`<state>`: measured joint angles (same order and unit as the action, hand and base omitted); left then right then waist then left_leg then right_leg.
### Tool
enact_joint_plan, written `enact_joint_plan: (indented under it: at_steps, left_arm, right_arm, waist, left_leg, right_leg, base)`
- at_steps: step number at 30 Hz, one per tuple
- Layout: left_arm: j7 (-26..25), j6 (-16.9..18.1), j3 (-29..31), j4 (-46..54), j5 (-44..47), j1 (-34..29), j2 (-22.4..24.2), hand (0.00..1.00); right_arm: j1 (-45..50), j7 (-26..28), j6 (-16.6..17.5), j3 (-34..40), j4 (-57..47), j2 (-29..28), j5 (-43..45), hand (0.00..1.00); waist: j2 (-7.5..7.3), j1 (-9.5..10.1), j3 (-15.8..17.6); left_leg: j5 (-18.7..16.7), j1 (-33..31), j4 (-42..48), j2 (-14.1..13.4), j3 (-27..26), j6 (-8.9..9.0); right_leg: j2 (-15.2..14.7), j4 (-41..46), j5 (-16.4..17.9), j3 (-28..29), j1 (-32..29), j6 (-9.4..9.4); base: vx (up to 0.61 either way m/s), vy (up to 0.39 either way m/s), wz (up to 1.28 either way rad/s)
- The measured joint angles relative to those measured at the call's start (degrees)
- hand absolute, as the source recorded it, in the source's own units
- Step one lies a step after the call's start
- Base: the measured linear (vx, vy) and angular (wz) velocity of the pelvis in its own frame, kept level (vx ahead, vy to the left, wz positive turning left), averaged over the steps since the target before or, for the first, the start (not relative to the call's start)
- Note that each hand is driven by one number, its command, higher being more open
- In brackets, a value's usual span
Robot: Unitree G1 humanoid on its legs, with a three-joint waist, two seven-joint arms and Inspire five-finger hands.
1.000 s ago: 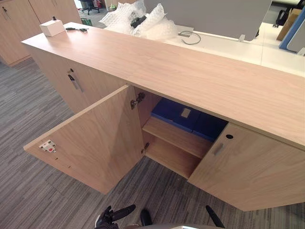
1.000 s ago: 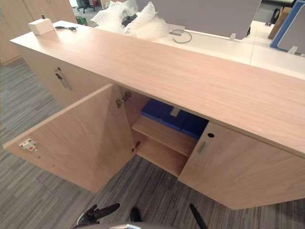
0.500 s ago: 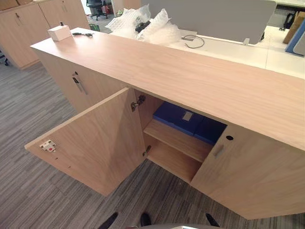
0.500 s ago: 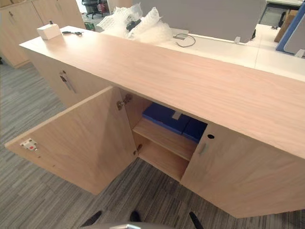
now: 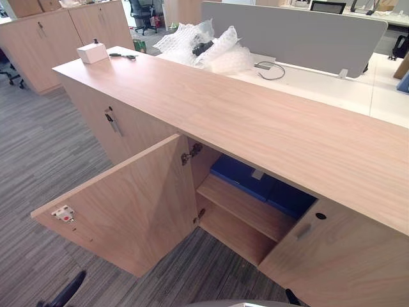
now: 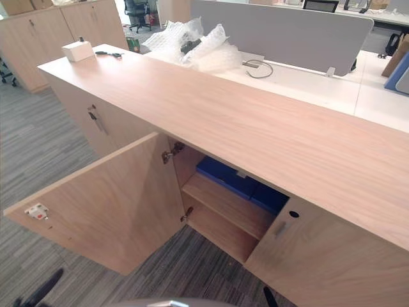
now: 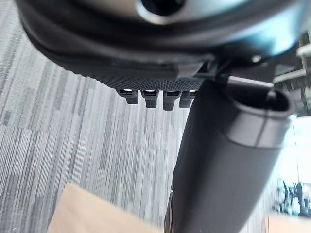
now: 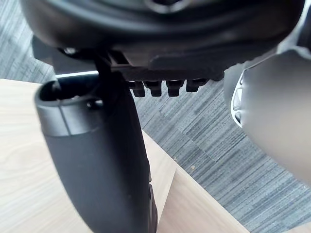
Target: Walk over to the cabinet, pick up the folder, carry it to the office cabinet, place the folder inside the office cabinet, then close the office cabinet door
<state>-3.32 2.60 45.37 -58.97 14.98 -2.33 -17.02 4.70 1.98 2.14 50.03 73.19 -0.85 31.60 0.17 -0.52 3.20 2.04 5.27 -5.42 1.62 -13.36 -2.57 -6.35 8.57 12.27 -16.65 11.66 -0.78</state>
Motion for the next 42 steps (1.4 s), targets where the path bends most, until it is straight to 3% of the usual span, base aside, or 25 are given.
enact_joint_plan:
  at_steps: [3,8,11,16,23,31,38,42]
  left_arm:
    - [-0.76,-0.73,-12.04,7.44,-6.49,1.08,1.99,1.00]
    - [-4.24,-3.56,-20.62,14.57,-14.58,-0.98,1.11,1.00]
    - [-4.07,-4.53,-25.98,18.19,-21.75,-3.67,-1.07,1.00]
    - [-0.76,-4.78,-34.19,21.16,-34.18,-6.29,-8.93,1.00]
    - [0.11,-4.74,-34.90,22.65,-38.18,-6.29,-10.88,1.00]
    - [0.13,-3.83,-34.20,24.60,-37.83,-6.28,-10.36,1.00]
    - [0.09,-1.57,-30.15,24.63,-30.72,-5.69,-8.17,1.00]
    - [2.02,0.42,-23.45,9.11,-22.72,1.96,-8.71,1.00]
  right_arm:
    - [-0.18,-0.07,-0.11,-4.03,-1.73,0.22,0.03,1.00]
    - [0.82,-0.17,0.54,-8.67,-3.91,0.63,0.03,1.00]
    - [1.61,-0.18,0.87,-9.05,-4.35,0.83,0.03,1.00]
    - [1.47,0.27,1.19,-10.27,-5.36,0.82,0.01,1.00]
    - [2.04,0.49,1.11,-8.38,-4.88,0.71,0.02,1.00]
    - [2.89,0.50,0.99,-8.36,-4.91,0.76,0.02,1.00]
    - [3.83,0.51,0.98,-8.46,-4.96,0.75,0.01,1.00]
    - [3.78,0.51,0.86,-8.40,-4.88,0.89,-0.11,1.00]
  waist:
    - [0.33,0.14,-0.09]
    - [0.92,0.85,0.67]
    - [0.93,2.22,0.85]
    - [1.01,3.25,0.91]
    - [1.46,3.39,0.96]
    - [1.52,3.27,0.93]
    - [1.42,3.20,-0.08]
    - [0.86,3.02,-0.41]
  left_leg:
    - [0.38,-0.82,-0.03,-0.26,-0.28,1.58]
    - [0.72,-1.43,-0.01,-1.02,-0.10,2.29]
    - [0.69,-1.43,0.04,-1.42,0.32,2.35]
    - [0.69,-1.45,0.30,-1.63,1.17,2.35]
    - [0.97,-1.78,0.29,-1.45,0.12,1.95]
    - [1.79,-2.69,-0.03,-0.04,-0.55,1.74]
    - [2.30,-2.70,-0.03,-0.15,-0.51,1.85]
    - [2.05,-2.39,-0.02,0.01,-1.08,1.48]
  right_leg:
    - [0.36,-3.05,0.25,0.23,0.62,-0.71]
    - [1.30,-4.06,0.33,0.68,0.61,-0.99]
    - [1.64,-3.46,-0.16,0.79,0.54,-1.73]
    - [1.71,-2.20,-1.25,0.98,0.14,-1.92]
    - [1.35,-2.38,-2.91,1.82,-0.80,-2.28]
    - [0.20,-4.50,-1.92,2.78,-0.87,-2.29]
    - [0.33,-4.96,-1.69,2.92,-0.71,-2.33]
    - [0.28,-5.87,-1.92,3.39,-0.12,-2.40]
  base:
    - [-0.04,-0.170,-0.05]
    - [-0.01,-0.094,0.03]
    - [0.02,-0.003,0.13]
    - [0.00,0.038,0.09]
    - [-0.07,0.059,-0.09]
    - [-0.13,0.031,-0.05]
    - [-0.05,-0.007,0.00]
    - [0.04,-0.008,-0.08]
